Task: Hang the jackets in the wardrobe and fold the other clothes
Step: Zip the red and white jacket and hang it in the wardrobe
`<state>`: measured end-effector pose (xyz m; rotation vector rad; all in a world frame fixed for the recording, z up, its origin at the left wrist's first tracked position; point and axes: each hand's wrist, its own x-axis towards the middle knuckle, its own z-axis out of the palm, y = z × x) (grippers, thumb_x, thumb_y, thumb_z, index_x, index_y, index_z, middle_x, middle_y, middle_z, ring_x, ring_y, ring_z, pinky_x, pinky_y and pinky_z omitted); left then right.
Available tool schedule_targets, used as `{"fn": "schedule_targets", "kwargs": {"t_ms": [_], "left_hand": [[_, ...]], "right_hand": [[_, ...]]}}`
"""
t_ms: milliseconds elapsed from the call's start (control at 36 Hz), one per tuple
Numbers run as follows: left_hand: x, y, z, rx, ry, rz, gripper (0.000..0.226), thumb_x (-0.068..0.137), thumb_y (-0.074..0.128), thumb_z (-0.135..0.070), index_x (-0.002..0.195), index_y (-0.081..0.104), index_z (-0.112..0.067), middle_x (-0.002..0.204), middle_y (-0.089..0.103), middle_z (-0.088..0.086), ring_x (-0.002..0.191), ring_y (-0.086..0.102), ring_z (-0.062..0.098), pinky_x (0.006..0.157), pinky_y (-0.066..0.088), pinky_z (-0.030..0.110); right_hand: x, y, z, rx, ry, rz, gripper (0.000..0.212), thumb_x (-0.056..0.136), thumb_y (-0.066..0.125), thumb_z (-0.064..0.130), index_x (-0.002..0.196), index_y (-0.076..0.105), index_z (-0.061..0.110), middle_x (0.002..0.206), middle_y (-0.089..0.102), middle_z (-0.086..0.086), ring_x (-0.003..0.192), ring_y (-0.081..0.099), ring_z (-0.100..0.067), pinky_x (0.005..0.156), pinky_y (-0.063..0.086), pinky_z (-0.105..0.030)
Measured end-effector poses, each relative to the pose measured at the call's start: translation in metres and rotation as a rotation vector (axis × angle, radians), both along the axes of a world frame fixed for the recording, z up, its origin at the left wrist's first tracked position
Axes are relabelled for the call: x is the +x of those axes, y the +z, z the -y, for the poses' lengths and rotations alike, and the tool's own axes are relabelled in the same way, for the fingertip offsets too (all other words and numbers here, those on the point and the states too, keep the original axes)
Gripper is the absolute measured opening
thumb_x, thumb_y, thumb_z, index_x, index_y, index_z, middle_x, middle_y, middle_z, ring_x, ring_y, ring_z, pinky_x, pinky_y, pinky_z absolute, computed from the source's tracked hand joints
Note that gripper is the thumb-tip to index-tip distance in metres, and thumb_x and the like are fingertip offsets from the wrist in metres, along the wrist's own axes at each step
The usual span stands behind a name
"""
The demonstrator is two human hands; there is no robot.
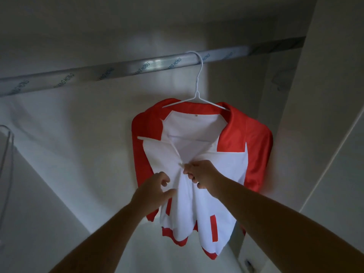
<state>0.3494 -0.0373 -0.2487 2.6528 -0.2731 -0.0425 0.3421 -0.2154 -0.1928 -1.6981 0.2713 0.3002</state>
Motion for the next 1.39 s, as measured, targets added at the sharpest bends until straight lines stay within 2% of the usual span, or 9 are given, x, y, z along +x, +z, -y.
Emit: {"fn": "schedule_targets", "kwargs": {"t_ms": [111, 222, 306, 583, 778, 944, 1056, 1222, 1389], "left_hand": [[0.006, -0.009, 0.036, -0.061, -0.007, 0.158, 0.042, 0.078, 0.062, -0.062, 0.103, 0.055, -0.029, 0.091, 0.055, -0.022, 0.081, 0.057, 0.0, 0.061, 0.039, 0.009], [0.012, -0.012, 0.053, -0.026, 0.041, 0.305, 0.03, 0.094, 0.054, -0.043, 0.106, 0.067, -0.019, 0.093, 0.072, -0.007, 0.083, 0.066, 0.008, 0.075, 0.054, 0.022], [0.011, -0.019, 0.049, 0.07, 0.038, 0.328, 0.026, 0.095, 0.052, -0.042, 0.094, 0.065, -0.019, 0.088, 0.071, -0.006, 0.071, 0.059, 0.004, 0.068, 0.048, 0.016], [0.015, -0.039, 0.031, 0.248, 0.065, 0.241, 0.025, 0.094, 0.052, -0.044, 0.099, 0.064, -0.022, 0.095, 0.069, -0.008, 0.087, 0.064, 0.01, 0.075, 0.045, 0.017], [0.02, -0.025, 0.037, 0.249, 0.081, 0.138, 0.02, 0.094, 0.052, -0.039, 0.098, 0.063, -0.023, 0.087, 0.064, -0.009, 0.077, 0.06, 0.007, 0.072, 0.044, 0.014], [0.033, 0.038, 0.039, -0.063, 0.185, 0.102, 0.018, 0.095, 0.048, -0.025, 0.08, 0.055, -0.016, 0.077, 0.061, -0.001, 0.078, 0.062, 0.015, 0.074, 0.052, 0.025], [0.044, 0.095, 0.05, -0.5, 0.315, 0.024, 0.021, 0.094, 0.05, -0.023, 0.095, 0.06, -0.005, 0.093, 0.068, 0.014, 0.083, 0.066, 0.03, 0.08, 0.056, 0.042], [0.054, 0.133, 0.076, -0.915, 0.43, -0.283, 0.059, 0.091, 0.058, -0.045, 0.134, 0.042, -0.008, 0.121, 0.057, 0.011, 0.106, 0.061, 0.03, 0.083, 0.055, 0.043], [0.068, 0.142, 0.086, -0.972, 0.378, -0.344, 0.031, 0.095, 0.052, -0.012, 0.125, 0.052, -0.003, 0.118, 0.064, 0.015, 0.097, 0.064, 0.028, 0.086, 0.054, 0.042]], "right_hand": [[-0.001, 0.008, 0.003, -0.076, 0.046, 0.023, 0.024, 0.092, 0.059, 0.02, 0.071, 0.063, 0.009, 0.049, 0.046, 0.005, 0.038, 0.036, -0.006, 0.038, 0.029, -0.015], [-0.005, 0.011, 0.002, -0.017, 0.011, 0.034, 0.025, 0.091, 0.057, 0.013, 0.066, 0.06, 0.01, 0.046, 0.048, 0.004, 0.03, 0.033, -0.004, 0.036, 0.027, -0.015], [-0.004, 0.017, 0.002, 0.152, -0.101, 0.111, 0.026, 0.091, 0.056, 0.009, 0.066, 0.063, 0.011, 0.053, 0.052, 0.001, 0.037, 0.036, -0.005, 0.036, 0.028, -0.016], [0.009, 0.075, 0.001, 0.258, -0.127, 0.495, 0.024, 0.096, 0.053, 0.011, 0.076, 0.066, 0.009, 0.056, 0.056, 0.004, 0.038, 0.042, 0.002, 0.04, 0.032, -0.011], [0.01, 0.068, 0.016, 0.099, -0.001, 0.477, 0.024, 0.098, 0.053, 0.021, 0.081, 0.067, 0.009, 0.065, 0.06, 0.002, 0.043, 0.043, 0.0, 0.041, 0.033, -0.011], [0.012, 0.067, 0.033, -0.22, 0.117, 0.409, 0.029, 0.096, 0.05, 0.016, 0.07, 0.062, 0.016, 0.057, 0.063, 0.007, 0.045, 0.055, -0.002, 0.037, 0.036, -0.013], [0.024, 0.072, 0.057, -0.465, -0.176, 0.49, 0.025, 0.095, 0.047, 0.015, 0.079, 0.06, 0.001, 0.074, 0.062, -0.014, 0.075, 0.057, -0.033, 0.07, 0.048, -0.037], [0.038, 0.085, 0.071, -0.03, -0.423, 0.281, 0.013, 0.092, 0.055, 0.025, 0.099, 0.052, 0.014, 0.096, 0.062, -0.01, 0.09, 0.063, -0.03, 0.07, 0.054, -0.04], [0.058, 0.089, 0.078, 0.386, -0.547, 0.258, 0.014, 0.093, 0.05, -0.001, 0.097, 0.058, 0.01, 0.098, 0.062, -0.011, 0.085, 0.062, -0.023, 0.058, 0.052, -0.029]]}}
